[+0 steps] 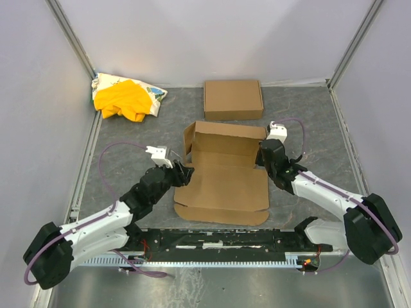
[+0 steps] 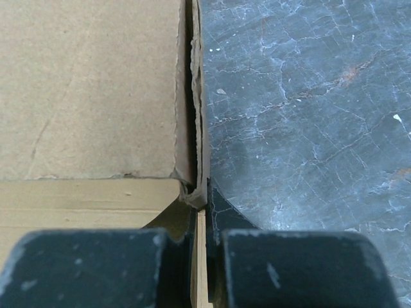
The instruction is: Fold the paper box
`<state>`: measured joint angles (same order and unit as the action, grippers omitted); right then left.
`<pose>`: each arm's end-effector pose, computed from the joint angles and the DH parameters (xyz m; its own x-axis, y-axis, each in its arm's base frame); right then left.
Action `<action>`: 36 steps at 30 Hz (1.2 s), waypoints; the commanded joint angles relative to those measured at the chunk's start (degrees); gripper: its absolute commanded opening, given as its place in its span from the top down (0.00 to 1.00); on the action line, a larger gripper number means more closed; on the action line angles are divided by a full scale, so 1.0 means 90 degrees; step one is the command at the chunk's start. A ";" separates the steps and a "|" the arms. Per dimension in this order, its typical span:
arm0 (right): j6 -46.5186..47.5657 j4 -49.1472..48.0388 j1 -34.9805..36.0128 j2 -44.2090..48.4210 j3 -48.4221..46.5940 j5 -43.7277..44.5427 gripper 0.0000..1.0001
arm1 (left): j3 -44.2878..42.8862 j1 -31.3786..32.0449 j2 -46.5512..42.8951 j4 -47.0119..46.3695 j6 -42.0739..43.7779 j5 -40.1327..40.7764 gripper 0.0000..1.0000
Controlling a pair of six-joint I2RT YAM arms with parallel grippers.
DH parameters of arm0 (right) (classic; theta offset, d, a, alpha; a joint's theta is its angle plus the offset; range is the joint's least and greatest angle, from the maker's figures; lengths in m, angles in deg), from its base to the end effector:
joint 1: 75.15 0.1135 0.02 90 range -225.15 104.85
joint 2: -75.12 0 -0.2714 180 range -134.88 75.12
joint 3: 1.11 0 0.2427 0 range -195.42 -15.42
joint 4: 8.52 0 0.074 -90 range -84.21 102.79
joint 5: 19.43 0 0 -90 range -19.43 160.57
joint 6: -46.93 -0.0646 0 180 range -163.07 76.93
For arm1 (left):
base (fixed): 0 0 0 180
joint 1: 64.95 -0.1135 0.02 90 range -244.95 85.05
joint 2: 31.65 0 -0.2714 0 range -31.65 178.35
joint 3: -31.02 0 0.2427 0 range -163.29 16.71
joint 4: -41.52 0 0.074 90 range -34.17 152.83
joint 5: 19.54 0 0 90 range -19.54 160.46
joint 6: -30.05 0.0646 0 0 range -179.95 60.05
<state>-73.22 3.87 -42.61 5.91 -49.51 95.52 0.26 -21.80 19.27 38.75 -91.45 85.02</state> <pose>0.2351 0.1177 0.2084 -0.4947 0.2246 -0.8396 0.0674 0.9730 0.2205 0.1621 -0.1297 0.1997 -0.4403 -0.2804 -0.8529 0.3012 0.8488 -0.4346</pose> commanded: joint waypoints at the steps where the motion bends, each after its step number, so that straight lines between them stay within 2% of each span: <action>1: -0.0025 -0.0044 0.0145 -0.0237 0.0092 0.0021 0.98 | 0.0309 0.0036 -0.0579 -0.0543 0.0082 -0.0047 0.39; 6: 0.0130 0.0005 0.0245 -0.0324 0.0064 0.0138 0.98 | 0.0635 0.0028 -0.1534 -0.0158 0.0277 0.0489 0.37; 11: 0.0247 0.0152 0.0255 -0.0244 0.0041 0.0242 0.98 | 0.0484 0.0029 -0.3077 0.0919 0.0597 0.1690 0.38; 15: 0.0341 0.0284 0.0266 -0.0172 -0.0007 0.0221 0.98 | 0.0476 0.0031 -0.3612 0.0619 0.1151 0.2319 0.43; 17: 0.0397 0.0378 0.0268 -0.0160 -0.0045 0.0176 0.98 | 0.0418 0.0029 -0.3251 0.0367 0.1798 0.2157 0.43; 21: 0.0506 0.0431 0.0262 -0.0072 -0.0041 -0.0049 0.98 | -0.0538 0.0024 -0.1439 0.1053 0.2967 0.1229 0.40; 22: 0.0538 0.0469 0.0266 -0.0065 -0.0053 -0.0110 0.98 | -0.0781 0.0026 -0.0860 0.1129 0.3091 0.1164 0.39; 24: 0.0602 0.0544 0.0265 -0.0057 -0.0082 -0.0237 0.98 | -0.0918 0.0030 -0.0307 0.0960 0.3346 0.1218 0.38; 28: 0.0714 0.0722 0.0264 -0.0075 -0.0166 -0.0416 0.98 | -0.0690 0.0029 -0.0064 -0.0049 0.3772 0.1169 0.36; 36: 0.0806 0.0755 0.0266 -0.0032 -0.0188 -0.0645 0.98 | -0.0125 0.0029 -0.0226 -0.0830 0.4126 0.1073 0.34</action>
<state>-66.75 4.79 -40.65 5.54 -50.40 94.08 -3.41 -21.69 18.76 40.06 -58.73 95.71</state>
